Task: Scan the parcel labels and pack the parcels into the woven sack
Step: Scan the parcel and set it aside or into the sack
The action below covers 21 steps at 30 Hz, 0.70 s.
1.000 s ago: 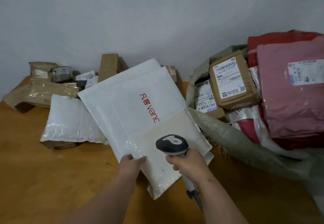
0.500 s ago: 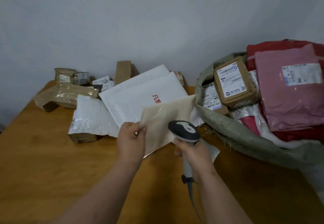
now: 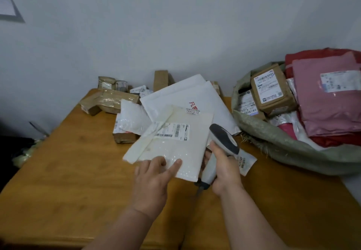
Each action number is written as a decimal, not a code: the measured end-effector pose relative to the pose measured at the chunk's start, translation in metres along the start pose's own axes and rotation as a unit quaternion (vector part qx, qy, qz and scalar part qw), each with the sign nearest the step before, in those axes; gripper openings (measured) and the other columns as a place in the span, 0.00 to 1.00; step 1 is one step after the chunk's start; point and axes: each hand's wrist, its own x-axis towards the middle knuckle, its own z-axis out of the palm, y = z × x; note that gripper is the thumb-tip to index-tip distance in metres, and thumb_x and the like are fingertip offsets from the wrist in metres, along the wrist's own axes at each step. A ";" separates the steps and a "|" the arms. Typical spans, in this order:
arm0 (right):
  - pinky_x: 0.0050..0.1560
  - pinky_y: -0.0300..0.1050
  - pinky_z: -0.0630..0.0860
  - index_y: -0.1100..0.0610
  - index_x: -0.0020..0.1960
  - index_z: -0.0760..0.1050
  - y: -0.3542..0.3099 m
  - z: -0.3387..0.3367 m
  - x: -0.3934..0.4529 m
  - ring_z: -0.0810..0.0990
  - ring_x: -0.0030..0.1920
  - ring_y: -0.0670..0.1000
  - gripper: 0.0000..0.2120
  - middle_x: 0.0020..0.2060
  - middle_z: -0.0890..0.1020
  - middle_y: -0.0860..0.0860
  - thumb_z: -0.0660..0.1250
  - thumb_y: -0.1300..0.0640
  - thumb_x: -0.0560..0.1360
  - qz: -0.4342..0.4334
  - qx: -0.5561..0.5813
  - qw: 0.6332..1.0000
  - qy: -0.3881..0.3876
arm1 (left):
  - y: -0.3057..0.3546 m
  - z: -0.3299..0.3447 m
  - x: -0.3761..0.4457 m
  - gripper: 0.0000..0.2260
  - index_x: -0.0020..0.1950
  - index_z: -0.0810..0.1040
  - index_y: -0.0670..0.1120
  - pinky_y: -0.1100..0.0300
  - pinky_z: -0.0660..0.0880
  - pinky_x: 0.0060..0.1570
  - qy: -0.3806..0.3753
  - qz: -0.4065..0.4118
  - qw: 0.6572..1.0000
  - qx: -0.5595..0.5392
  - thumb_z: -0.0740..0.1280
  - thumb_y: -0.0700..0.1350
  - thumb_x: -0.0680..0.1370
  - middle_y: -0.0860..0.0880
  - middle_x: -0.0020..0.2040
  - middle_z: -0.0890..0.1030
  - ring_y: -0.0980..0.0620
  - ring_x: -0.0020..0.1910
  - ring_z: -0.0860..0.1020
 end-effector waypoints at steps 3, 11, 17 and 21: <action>0.50 0.50 0.83 0.54 0.58 0.80 0.023 0.005 0.006 0.87 0.46 0.51 0.12 0.48 0.88 0.50 0.74 0.53 0.75 -0.014 -0.129 0.991 0.000 | -0.012 0.012 -0.027 0.37 0.74 0.64 0.65 0.47 0.67 0.60 -0.287 -0.066 0.954 0.056 0.72 0.41 0.70 0.49 0.64 0.69 0.45 0.61 0.70; 0.57 0.54 0.78 0.52 0.56 0.79 0.094 -0.003 0.013 0.81 0.53 0.53 0.13 0.49 0.84 0.49 0.75 0.51 0.74 0.037 -0.269 0.960 0.063 | -0.060 0.046 -0.064 0.25 0.77 0.63 0.59 0.49 0.64 0.70 -0.324 -0.358 0.872 -0.078 0.63 0.51 0.80 0.51 0.75 0.63 0.47 0.71 0.63; 0.38 0.44 0.74 0.48 0.43 0.76 0.111 -0.016 0.021 0.83 0.46 0.51 0.08 0.38 0.81 0.46 0.75 0.51 0.73 0.057 -0.267 0.959 0.081 | -0.098 0.072 -0.047 0.34 0.78 0.62 0.48 0.48 0.69 0.66 -0.285 -0.528 0.773 -0.204 0.72 0.53 0.75 0.44 0.71 0.71 0.41 0.67 0.71; 0.39 0.44 0.75 0.47 0.42 0.76 0.113 -0.015 0.023 0.84 0.49 0.53 0.07 0.38 0.83 0.46 0.75 0.50 0.73 0.065 -0.281 0.955 0.068 | -0.099 0.081 -0.035 0.30 0.75 0.67 0.47 0.49 0.80 0.50 -0.279 -0.582 0.707 -0.288 0.72 0.50 0.76 0.49 0.56 0.80 0.49 0.46 0.80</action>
